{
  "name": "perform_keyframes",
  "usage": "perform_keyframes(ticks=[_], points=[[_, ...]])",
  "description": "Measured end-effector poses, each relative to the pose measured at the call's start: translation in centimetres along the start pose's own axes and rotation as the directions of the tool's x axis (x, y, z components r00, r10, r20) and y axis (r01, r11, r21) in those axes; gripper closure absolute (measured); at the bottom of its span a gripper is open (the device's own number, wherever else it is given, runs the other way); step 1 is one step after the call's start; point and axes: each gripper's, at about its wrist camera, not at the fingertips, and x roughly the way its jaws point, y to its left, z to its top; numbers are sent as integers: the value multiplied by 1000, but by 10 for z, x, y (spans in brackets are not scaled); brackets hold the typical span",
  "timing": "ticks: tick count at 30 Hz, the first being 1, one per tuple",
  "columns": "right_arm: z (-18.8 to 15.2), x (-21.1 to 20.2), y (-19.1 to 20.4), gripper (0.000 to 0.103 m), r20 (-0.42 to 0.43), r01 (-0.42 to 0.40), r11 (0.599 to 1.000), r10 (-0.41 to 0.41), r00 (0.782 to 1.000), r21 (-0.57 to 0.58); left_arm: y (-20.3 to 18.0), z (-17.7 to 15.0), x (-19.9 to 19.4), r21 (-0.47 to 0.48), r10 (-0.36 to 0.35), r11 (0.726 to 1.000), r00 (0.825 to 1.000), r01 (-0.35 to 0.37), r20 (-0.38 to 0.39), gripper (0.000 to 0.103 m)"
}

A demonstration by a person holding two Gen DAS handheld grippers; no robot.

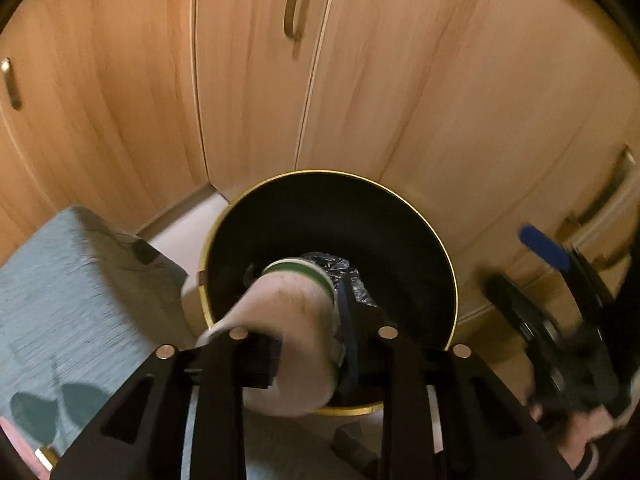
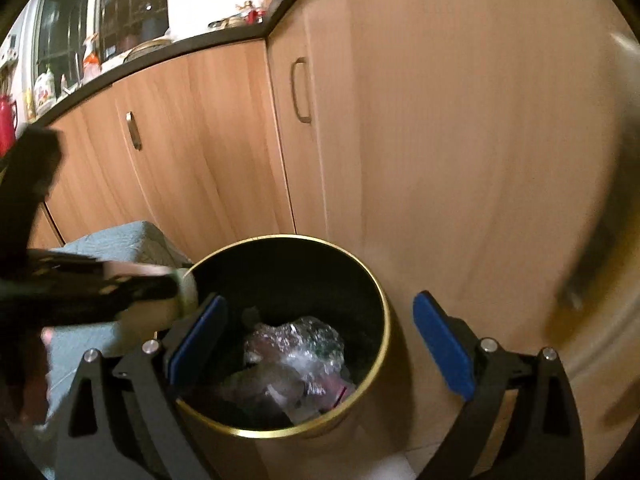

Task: Collect trash
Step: 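Open the left gripper over the bin to drop the white paper cup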

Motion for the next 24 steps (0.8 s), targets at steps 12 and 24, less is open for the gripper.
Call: perform_keyframes(ticks=[12,24], points=[[-3,-59,-7,9,79,-19,1000,17,997,20,-12,3,-6,7,-4,1000,1000,4,9,48],[7,-71,97,4,21,-258,960,262,965,-109,74,-109,-170,-186,287,948,945,-257,157,10]])
